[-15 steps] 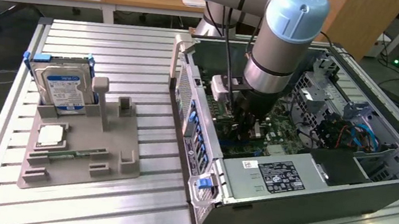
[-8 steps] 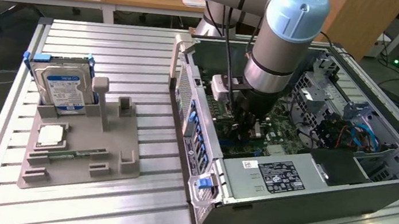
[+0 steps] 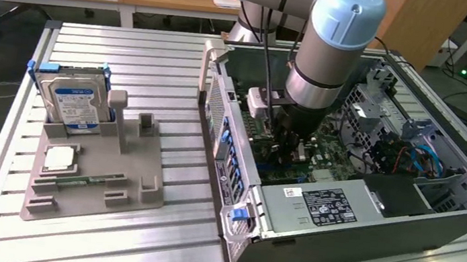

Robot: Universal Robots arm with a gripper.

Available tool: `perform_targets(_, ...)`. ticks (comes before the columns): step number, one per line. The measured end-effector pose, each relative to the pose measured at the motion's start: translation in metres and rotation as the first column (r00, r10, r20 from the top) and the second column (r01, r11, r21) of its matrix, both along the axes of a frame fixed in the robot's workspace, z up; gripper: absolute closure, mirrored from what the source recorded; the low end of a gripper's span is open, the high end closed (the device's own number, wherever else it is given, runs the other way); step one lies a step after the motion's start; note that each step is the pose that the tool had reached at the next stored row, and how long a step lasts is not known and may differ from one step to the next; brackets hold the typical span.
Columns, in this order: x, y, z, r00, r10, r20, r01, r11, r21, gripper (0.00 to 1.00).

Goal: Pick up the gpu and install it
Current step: 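Insert the gpu into the slot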

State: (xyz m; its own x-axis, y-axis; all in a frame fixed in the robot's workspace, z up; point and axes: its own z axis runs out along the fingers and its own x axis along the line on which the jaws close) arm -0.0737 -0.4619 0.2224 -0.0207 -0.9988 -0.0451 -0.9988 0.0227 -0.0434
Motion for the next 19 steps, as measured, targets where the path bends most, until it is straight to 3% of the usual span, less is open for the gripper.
perform_targets(19,0.0,0.0001,-0.0049,1.0,0.0,0.0,0.0,1.0,-0.0017,0.72)
